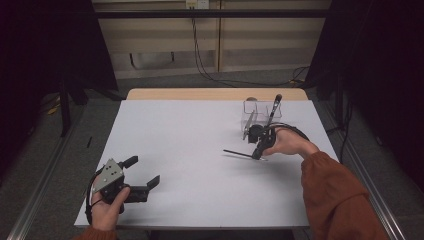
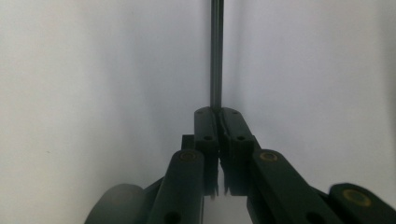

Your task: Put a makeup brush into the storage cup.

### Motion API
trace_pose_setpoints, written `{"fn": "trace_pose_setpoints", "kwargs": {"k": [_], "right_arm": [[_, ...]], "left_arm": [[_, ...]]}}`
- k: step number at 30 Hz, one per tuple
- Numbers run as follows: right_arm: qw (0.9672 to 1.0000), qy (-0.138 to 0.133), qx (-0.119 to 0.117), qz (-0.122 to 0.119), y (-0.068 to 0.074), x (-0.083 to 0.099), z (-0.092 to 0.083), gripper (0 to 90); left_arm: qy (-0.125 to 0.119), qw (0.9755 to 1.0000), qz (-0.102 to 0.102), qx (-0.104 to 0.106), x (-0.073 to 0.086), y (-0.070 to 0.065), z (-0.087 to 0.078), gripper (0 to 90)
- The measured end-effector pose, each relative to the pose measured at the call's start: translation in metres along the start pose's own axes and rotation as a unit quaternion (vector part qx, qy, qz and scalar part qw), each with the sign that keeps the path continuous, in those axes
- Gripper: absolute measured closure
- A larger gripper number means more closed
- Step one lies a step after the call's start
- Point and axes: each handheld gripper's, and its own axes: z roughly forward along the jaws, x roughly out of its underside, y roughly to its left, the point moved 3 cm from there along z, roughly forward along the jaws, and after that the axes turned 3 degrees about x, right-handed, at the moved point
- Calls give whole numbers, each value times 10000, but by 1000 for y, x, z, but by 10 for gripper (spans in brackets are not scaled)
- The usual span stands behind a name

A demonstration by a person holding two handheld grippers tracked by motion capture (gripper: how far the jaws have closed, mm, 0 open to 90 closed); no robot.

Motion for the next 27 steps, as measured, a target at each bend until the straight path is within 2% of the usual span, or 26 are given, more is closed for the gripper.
{"fn": "trace_pose_setpoints", "kwargs": {"k": [2, 6, 7, 10, 14, 16, 19, 22, 25, 26, 27], "right_arm": [[9998, -202, 0, 20, 0, 2, -4, 867], [9991, -410, 7, 144, 1, 5, -7, 867], [9986, -473, -41, 235, 2, 6, -8, 867], [9958, -826, 22, 386, 0, 10, -9, 867], [9892, -1340, 100, 584, 0, 15, -15, 867], [9864, -1499, 179, 650, 1, 18, -17, 868], [9792, -1849, 335, 760, 0, 23, -19, 868], [9721, -2168, 372, 818, 2, 27, -21, 868], [9658, -2393, 391, 916, 4, 29, -23, 868], [9634, -2465, 486, 933, 4, 30, -22, 868], [9625, -2496, 525, 929, 4, 30, -22, 868]], "left_arm": [[0, 10000, 6, 3, 0, 0, 0, 19], [-3, 10000, 5, -2, 0, 0, 0, 19], [2, 10000, 10, -2, 0, 0, 0, 19], [-6, 10000, 7, -6, 0, 0, -1, 19], [6, 10000, -4, -8, 0, 0, 0, 19], [4, 10000, 5, -4, 0, 0, 0, 19], [-6, 10000, 12, -8, 0, 0, -1, 19], [-3, 10000, 4, -11, 0, 0, -1, 19], [-3, 10000, 10, -11, 0, 0, 0, 19], [-3, 10000, 10, -11, 0, 0, 0, 19], [-3, 10000, 14, -11, 0, 0, -1, 19]]}}
